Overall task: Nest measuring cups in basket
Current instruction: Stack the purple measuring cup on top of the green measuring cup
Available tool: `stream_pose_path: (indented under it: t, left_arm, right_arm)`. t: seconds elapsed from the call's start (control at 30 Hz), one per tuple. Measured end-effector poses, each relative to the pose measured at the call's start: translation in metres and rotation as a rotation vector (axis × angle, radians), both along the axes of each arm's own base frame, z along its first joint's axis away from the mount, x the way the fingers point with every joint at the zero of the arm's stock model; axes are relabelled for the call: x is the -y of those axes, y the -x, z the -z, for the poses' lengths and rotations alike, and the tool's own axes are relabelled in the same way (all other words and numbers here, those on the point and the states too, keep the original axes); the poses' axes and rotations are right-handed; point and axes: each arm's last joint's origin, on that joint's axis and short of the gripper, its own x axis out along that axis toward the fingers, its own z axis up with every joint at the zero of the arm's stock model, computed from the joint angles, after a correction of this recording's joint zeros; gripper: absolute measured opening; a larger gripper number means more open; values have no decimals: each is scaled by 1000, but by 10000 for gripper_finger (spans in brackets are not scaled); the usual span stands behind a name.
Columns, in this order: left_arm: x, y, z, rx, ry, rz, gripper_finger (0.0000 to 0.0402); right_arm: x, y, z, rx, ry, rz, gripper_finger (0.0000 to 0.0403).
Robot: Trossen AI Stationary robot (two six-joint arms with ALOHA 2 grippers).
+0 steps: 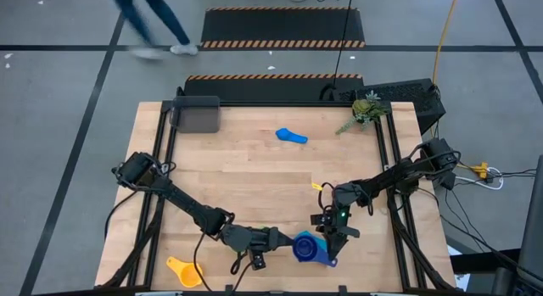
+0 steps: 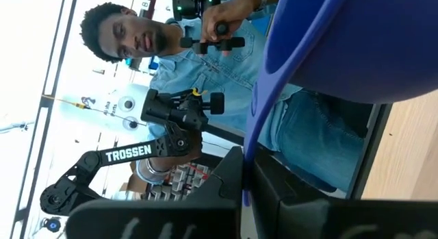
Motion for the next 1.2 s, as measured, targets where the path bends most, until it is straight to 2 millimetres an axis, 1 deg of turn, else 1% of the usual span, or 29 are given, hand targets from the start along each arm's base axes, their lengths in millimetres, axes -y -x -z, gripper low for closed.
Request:
stream_pose_path:
  t: [0.17,0.23,0.4,0.5,0.63,0.97,1.07,1.2]
  left_arm:
    - [0,0,-1,4,7,-2,14]
    - [0,0,-2,7,14,-3,10]
    - [-1,0,-2,4,13,-3,15]
    - [-1,0,-2,3,25,-6,7]
    - [-1,0,-2,1,39,-9,8]
    - [1,1,-1,-10,89,-17,4]
    - [4,3,0,-11,90,-19,3]
    - [8,5,0,-10,95,-24,3]
  right_arm:
    - [0,0,0,-4,1,-4,0]
    - [0,0,0,-4,1,-4,0]
    - [0,0,1,7,6,1,1]
    - [0,0,1,14,10,5,12]
    - [1,-2,1,9,9,48,42]
    - [2,-3,-1,-66,-16,87,144]
    - [4,-4,0,-82,-18,127,164]
    - [5,-5,0,-66,-13,154,180]
